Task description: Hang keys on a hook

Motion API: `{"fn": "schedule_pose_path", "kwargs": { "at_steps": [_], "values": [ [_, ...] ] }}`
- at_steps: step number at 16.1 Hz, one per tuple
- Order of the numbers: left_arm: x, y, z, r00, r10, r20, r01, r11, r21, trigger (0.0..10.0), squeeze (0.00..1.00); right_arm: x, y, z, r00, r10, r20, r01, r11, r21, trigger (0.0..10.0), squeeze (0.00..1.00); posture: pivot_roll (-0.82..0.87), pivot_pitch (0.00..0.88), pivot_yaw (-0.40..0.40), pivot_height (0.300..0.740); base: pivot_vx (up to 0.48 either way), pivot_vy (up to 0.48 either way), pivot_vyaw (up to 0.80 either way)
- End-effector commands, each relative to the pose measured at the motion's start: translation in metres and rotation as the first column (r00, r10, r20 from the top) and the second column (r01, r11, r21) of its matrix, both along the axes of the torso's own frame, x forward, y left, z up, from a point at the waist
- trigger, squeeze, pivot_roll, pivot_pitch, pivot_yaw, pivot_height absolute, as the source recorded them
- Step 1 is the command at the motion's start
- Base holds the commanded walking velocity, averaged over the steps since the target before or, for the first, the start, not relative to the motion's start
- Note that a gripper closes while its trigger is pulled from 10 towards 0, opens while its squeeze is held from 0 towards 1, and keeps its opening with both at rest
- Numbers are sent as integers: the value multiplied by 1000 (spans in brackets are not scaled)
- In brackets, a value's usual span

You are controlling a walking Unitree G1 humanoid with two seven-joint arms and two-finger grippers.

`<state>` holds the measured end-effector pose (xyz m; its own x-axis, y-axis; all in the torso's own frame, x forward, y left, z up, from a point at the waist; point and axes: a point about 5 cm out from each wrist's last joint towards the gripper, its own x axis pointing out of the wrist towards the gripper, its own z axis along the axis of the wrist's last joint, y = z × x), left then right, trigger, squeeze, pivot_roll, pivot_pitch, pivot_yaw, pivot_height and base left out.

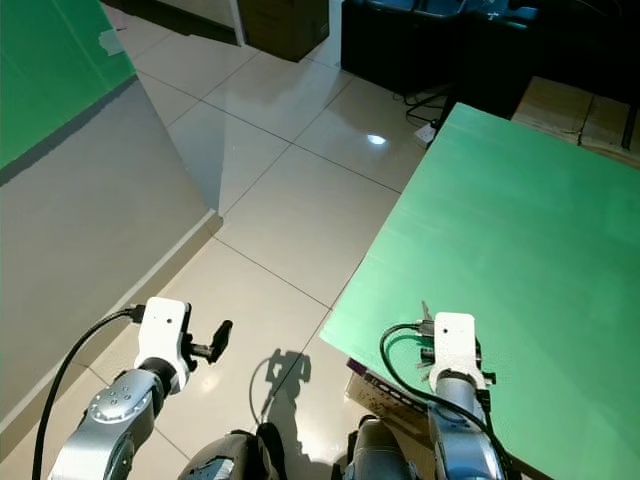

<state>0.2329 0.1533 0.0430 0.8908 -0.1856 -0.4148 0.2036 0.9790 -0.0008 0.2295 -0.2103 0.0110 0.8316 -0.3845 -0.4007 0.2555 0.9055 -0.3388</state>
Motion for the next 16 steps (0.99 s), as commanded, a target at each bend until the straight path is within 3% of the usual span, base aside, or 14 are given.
{"fn": "schedule_pose_path", "kwargs": {
  "at_steps": [1, 2, 3, 16],
  "values": [
    [-4, 3, -2, 1000, 8, -11, -8, 1000, 16, 10000, 0, -4, 1, -7, 1000, 15, -25, -15, 1000, 9, 10000, 0, -176, 209, 100, 740, 0, 0, 0],
    [-4, 3, -2, 1000, 8, -11, -8, 1000, 16, 10000, 0, -4, 1, -8, 999, 18, -27, -17, 1000, 10, 4196, 0, -175, 210, 100, 740, 0, 0, 0],
    [-4, 3, -2, 1000, 8, -12, -8, 1000, 17, 10000, 0, -4, 0, -10, 999, 19, -32, -19, 1000, 9, 0, 0, -175, 210, 100, 740, 0, 0, 0],
    [-6, 3, -1, 1000, 7, -16, -7, 1000, 20, 10000, 0, -5, 3, -10, 999, 31, -8, -31, 1000, -1, 0, 0, -172, 225, 101, 740, 0, 0, 0]
  ]
}}
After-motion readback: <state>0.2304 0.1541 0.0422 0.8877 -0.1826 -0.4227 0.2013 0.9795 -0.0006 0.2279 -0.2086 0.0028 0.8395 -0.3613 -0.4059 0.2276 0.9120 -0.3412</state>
